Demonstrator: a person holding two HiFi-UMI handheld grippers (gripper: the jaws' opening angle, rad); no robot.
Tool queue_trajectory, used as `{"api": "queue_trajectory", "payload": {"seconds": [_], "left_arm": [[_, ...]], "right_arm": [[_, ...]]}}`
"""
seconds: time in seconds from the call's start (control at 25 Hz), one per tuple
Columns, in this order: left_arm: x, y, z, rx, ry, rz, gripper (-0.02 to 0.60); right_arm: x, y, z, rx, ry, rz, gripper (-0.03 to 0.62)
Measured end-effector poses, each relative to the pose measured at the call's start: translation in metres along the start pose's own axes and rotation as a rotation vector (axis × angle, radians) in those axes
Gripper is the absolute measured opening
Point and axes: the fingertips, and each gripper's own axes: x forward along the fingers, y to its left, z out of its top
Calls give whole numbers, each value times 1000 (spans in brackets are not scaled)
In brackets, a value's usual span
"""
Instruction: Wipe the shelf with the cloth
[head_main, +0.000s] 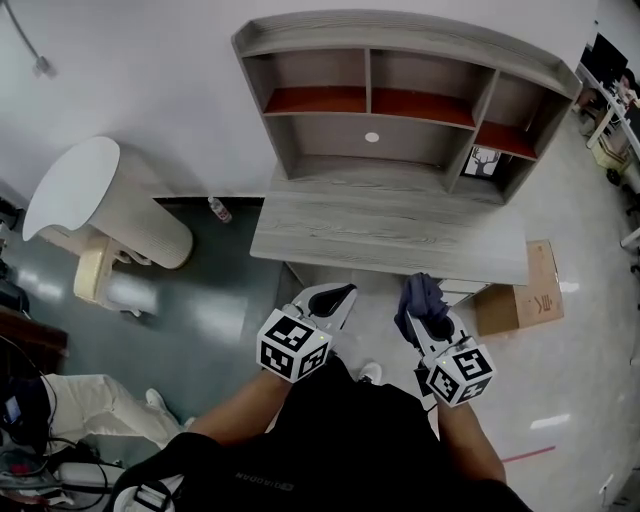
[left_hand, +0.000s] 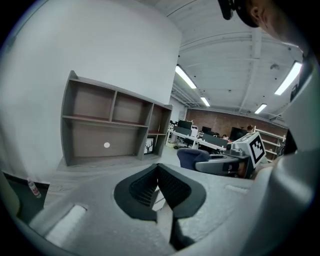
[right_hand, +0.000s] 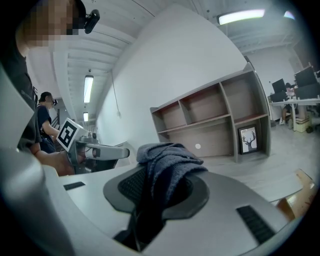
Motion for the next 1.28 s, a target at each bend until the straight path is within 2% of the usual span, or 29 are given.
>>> {"api": "queue_trajectory", "payload": {"seconds": [0.28,0.56,1.28], "left_arm": [[13,7,10,11,-13,-4,8],[37,31,27,16,-20,-20,8],[115,128,79,4,-19,-79,8]], "right_arm": [[10,-11,0,0,4,3,97],[33,-28,17,-8,-8,-15,97],[136,-83,59,8,5,-62,97]]}}
